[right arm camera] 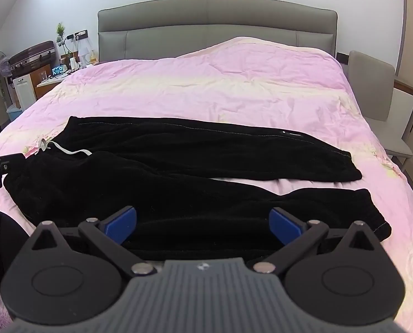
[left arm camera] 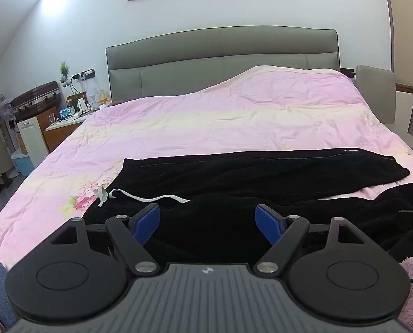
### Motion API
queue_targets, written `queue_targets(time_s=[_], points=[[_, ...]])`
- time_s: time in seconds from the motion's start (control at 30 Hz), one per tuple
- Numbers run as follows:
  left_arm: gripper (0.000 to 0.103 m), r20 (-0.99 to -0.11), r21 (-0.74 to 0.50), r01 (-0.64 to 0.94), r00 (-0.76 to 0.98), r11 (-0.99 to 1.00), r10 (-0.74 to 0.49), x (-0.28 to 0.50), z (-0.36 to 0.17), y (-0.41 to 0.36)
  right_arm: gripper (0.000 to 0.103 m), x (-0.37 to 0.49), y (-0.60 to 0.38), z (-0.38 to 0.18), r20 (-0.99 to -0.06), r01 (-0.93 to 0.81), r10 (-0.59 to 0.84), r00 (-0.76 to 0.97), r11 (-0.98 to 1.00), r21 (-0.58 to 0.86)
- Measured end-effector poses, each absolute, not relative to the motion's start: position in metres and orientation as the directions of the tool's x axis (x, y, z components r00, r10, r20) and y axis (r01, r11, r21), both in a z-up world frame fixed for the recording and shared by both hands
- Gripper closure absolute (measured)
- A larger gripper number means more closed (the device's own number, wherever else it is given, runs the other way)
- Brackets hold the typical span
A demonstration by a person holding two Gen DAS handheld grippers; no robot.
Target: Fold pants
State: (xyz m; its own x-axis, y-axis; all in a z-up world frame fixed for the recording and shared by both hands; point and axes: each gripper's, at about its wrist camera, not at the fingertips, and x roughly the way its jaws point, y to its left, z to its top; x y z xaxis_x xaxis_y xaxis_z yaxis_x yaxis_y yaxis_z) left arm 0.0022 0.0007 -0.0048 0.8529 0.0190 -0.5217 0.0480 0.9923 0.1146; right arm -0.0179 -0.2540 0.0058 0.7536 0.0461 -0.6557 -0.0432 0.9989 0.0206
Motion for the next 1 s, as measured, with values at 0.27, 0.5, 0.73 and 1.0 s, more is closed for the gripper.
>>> queue_targets(time_s=[0.27, 0.5, 0.73, 1.0], points=[[0.011, -0.525, 0.114, 0.048, 0.851, 0.992, 0.020, -0.002, -0.003, -0.001, 0.005, -0.021, -0.253, 0.008, -0.655, -0.037, 0.042, 0.755, 0.999, 0.022], [0.011, -0.524, 0.121, 0.053, 0.851, 0.991, 0.019, -0.003, -0.001, -0.001, 0.005, -0.022, -0.259, 0.008, -0.660, -0.024, 0.037, 0.750, 0.999, 0.029], [0.011, -0.528, 0.125, 0.053, 0.849, 0.991, 0.021, -0.002, -0.002, -0.004, 0.005, -0.023, -0.263, 0.009, -0.673, 0.008, 0.025, 0.740, 0.999, 0.046], [0.011, -0.530, 0.129, 0.053, 0.847, 0.990, 0.023, -0.002, -0.003, -0.004, 0.005, -0.022, -0.266, 0.009, -0.681, 0.018, 0.028, 0.732, 0.998, 0.060]])
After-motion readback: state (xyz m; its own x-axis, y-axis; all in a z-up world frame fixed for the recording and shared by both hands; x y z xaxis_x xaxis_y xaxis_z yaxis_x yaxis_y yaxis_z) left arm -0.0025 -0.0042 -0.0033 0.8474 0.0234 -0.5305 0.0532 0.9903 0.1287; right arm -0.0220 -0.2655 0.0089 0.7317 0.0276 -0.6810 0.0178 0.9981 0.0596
